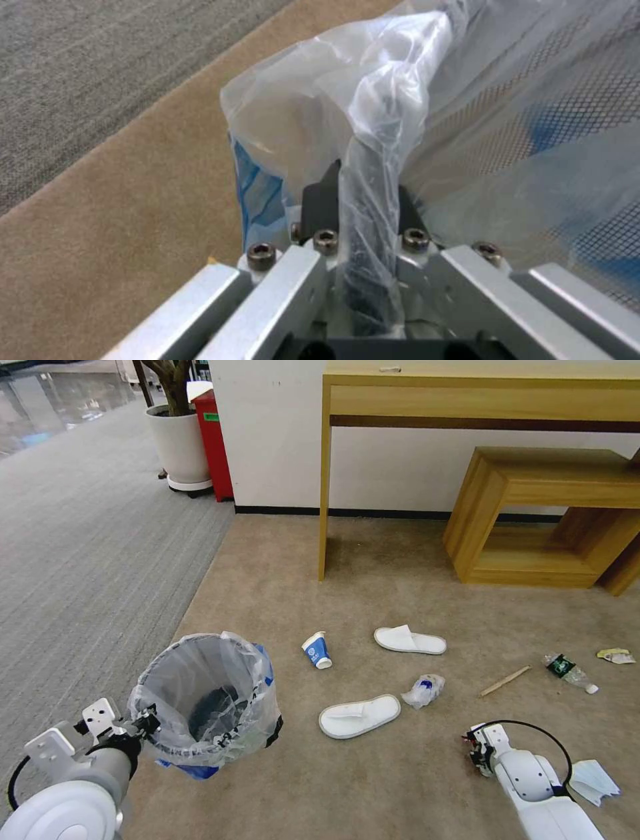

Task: Pick up the trash bin and place the garbage on the floor into it.

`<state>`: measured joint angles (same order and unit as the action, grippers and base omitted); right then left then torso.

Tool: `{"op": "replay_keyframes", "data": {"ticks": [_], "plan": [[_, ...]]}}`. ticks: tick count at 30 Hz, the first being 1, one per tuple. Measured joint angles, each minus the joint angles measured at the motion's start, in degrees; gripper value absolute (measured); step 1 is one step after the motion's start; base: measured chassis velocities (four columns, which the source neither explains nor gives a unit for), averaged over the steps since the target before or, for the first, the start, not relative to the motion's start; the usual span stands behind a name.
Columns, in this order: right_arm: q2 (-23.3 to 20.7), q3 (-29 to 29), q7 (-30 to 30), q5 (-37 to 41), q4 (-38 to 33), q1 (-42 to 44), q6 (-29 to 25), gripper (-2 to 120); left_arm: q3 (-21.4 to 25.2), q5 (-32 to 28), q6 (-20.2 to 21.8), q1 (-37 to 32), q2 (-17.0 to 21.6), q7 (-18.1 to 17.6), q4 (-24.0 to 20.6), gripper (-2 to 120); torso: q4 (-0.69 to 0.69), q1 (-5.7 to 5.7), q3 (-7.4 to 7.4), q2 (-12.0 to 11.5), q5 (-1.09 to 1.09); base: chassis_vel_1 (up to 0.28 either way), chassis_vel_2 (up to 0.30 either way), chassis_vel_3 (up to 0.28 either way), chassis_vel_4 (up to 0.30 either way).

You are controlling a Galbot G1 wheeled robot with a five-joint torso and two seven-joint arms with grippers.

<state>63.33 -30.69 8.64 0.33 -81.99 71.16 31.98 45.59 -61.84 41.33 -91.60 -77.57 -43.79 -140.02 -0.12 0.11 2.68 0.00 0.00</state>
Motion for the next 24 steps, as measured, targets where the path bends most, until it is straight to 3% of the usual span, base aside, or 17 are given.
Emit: {"op": "replay_keyframes", "data": {"ticks": [3, 4, 6, 7, 9, 14, 17, 24], "plan": [[-1.33, -0.39, 1.02, 2.88, -2.39, 0.81, -6.81, 0, -1.59, 0.83, 0.14, -0.22, 0.99, 0.46, 0.01, 0, 0.00, 0.00, 0.00, 0.00, 0.00, 0.000, 0.000, 0.000, 0.000], [-1.33, -0.39, 1.02, 2.88, -2.39, 0.81, -6.81, 0, -1.59, 0.83, 0.14, -0.22, 0.99, 0.46, 0.01, 0, 0.00, 0.00, 0.00, 0.00, 0.00, 0.000, 0.000, 0.000, 0.000], [-2.72, -0.44, 3.10, 6.77, -5.26, 1.26, -15.39, 0, -3.42, -0.19, 0.44, -0.38, 3.23, 0.73, -0.05, 0, 0.00, 0.00, 0.00, 0.00, 0.00, 0.000, 0.000, 0.000, 0.000], [-2.72, -0.44, 3.10, 6.77, -5.26, 1.26, -15.39, 0, -3.42, -0.19, 0.44, -0.38, 3.23, 0.73, -0.05, 0, 0.00, 0.00, 0.00, 0.00, 0.00, 0.000, 0.000, 0.000, 0.000], [-3.65, -0.40, 5.17, 10.81, -7.88, 1.25, -21.77, 0, -5.27, -1.84, 0.74, -0.54, 5.44, 0.77, -0.08, 0, 0.00, 0.00, 0.00, 0.00, -0.01, 0.000, 0.000, 0.000, 0.000], [-4.63, -0.52, 9.99, 16.21, -11.67, 0.88, -28.95, 0, -7.92, -2.21, 0.81, -0.47, 7.81, 0.89, 0.41, 0, 0.01, 0.00, 0.00, 0.00, 0.00, 0.000, 0.000, 0.000, 0.000], [-5.47, -0.50, 14.25, 23.62, -15.09, 0.40, -35.54, 0, -10.08, -2.27, 0.83, -0.10, 9.09, 1.64, 1.34, 0, 0.01, 0.00, 0.00, 0.00, 0.00, 0.000, 0.000, 0.000, 0.000], [-7.08, -0.43, 20.10, 32.45, -21.35, -1.15, -39.50, 0, -13.56, -2.23, 0.83, 0.82, 9.14, 2.43, 2.39, 0, 0.00, 0.00, 0.00, 0.00, 0.00, 0.000, 0.000, 0.000, 0.000]]}}
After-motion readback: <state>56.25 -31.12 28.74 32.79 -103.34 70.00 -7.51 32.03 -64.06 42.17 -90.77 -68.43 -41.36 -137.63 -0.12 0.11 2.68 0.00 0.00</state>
